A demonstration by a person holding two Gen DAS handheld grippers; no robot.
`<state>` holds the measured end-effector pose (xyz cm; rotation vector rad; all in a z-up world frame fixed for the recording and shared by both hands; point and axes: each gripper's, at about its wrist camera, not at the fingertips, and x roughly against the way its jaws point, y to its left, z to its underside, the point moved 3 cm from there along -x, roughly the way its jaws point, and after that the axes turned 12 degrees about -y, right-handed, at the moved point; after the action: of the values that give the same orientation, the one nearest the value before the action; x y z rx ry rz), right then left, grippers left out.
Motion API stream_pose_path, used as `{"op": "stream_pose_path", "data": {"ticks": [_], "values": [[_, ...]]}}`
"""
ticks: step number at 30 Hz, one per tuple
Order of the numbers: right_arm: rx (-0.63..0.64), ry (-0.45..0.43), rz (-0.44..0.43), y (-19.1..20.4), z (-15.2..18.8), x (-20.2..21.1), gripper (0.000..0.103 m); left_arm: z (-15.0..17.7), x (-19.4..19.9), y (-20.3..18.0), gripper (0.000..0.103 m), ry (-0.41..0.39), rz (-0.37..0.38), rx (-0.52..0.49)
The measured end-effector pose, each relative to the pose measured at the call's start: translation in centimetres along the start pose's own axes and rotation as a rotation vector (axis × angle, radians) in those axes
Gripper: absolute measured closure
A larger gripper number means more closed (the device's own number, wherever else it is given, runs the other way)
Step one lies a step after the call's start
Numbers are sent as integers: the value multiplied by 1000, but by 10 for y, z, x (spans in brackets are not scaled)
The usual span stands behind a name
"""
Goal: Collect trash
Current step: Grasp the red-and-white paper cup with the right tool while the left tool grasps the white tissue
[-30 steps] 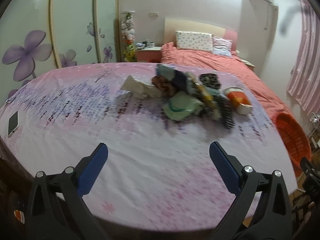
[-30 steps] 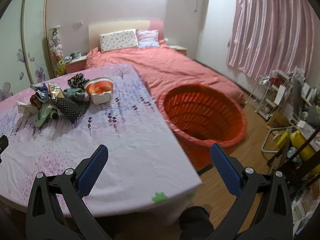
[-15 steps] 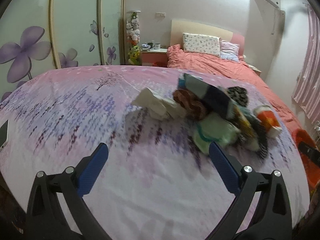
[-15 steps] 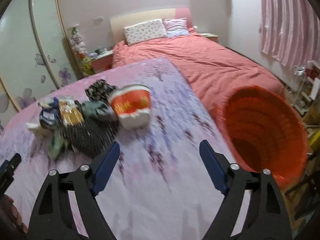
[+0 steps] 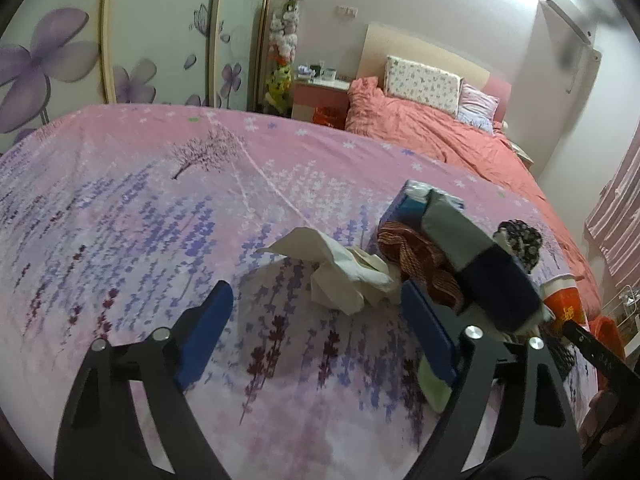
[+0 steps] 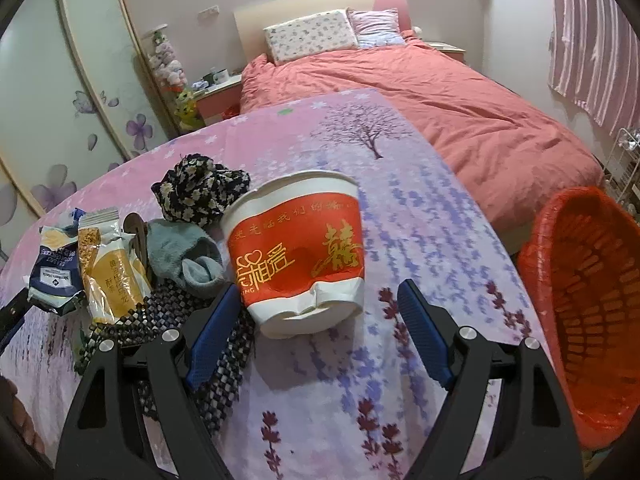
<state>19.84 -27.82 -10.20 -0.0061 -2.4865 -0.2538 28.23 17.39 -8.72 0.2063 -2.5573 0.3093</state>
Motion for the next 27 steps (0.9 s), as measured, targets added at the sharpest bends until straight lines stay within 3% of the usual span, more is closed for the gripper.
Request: {"op": "stream_pose_path", "data": {"ticks": [3,7,12,14,15,16,17,23,25,27], "values": [[11,0,-7,5,0,-1,24,1,-13,0,29,35,22,28],[15,11,-24,9,1,-5,35,1,-26,-3,40,60,58,58],[39,1,-16,14,-1,-10,35,0,-31,-9,55,48,108,51],[33,0,-15,14,-1,-11,35,-2,-31,-11,55,44,102,38],[28,0,-14,14,-1,-12,34,-3,-30,-11,49,41,96,38],[23,2,-15,15,-2,-13,33,-4,-28,-11,34,37,86,41],[22,3,-13,15,-2,-15,33,-6,-26,-9,29,22,67,48],[19,13,-8,16,-2,-21,33,-12,-29,-3,28,24,71,78],[23,22,-12,18,-2,-24,33,-11,-34,-1,46,46,79,78],[22,27,-14,19,0,-25,35,-6,-40,0,57,78,103,92]]}}
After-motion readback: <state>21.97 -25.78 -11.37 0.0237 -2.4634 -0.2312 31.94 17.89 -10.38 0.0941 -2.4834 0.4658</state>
